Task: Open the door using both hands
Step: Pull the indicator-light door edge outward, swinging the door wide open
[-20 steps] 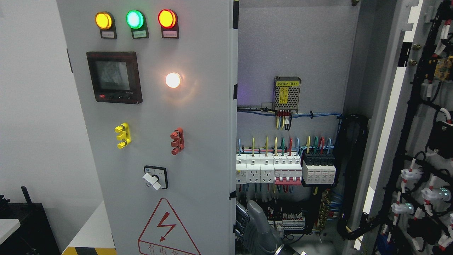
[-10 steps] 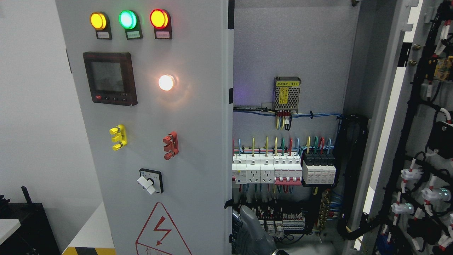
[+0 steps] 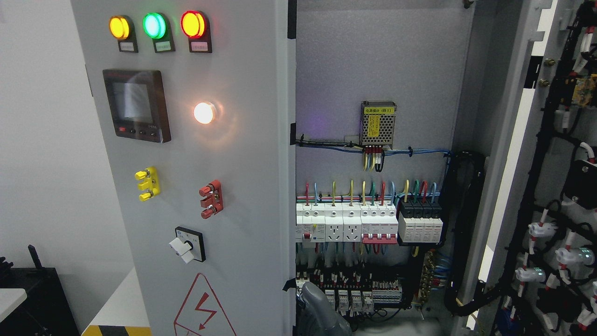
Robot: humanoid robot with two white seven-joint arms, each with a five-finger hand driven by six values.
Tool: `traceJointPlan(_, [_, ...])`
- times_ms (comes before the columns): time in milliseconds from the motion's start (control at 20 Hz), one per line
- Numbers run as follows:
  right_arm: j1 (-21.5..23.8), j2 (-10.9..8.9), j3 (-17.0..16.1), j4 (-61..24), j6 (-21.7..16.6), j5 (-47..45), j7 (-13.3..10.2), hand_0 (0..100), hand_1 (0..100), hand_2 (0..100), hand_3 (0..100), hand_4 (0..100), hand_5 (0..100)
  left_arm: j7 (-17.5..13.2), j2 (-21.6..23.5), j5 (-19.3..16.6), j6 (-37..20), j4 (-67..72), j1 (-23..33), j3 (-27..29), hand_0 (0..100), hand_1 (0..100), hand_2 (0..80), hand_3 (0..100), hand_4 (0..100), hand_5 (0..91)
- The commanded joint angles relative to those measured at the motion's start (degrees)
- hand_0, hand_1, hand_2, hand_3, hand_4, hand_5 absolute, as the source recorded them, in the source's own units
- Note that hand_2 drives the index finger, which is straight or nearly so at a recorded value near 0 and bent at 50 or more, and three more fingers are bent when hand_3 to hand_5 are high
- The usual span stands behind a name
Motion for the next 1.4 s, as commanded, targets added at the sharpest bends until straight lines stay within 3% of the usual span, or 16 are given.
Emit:
traceJointPlan(0, [0.4,0.49,2.9,-2.1,-0.1,0.0,0.2,0,0,0,0,0,0,-0.1,-1.9,-1.8,0.0,0.0,0.0,0.0,0,0,0.0,0,3,0.0])
traceJointPlan(801, [1.5,1.28,6.7,-5.8,-0.1,-0.2,0.2,0,0,0,0,0,0,0.0,-1.9,-1.8,0.0,0.0,0.0,0.0,0,0,0.0,0,3,0.0])
traceJointPlan(1352, [2.5,4.62,9.7,-7.3,-0.4,-1.2,0.2,0,0,0,0,0,0,0.0,-1.9,-1.8,0.0,0.0,0.0,0.0,0,0,0.0,0,3,0.0])
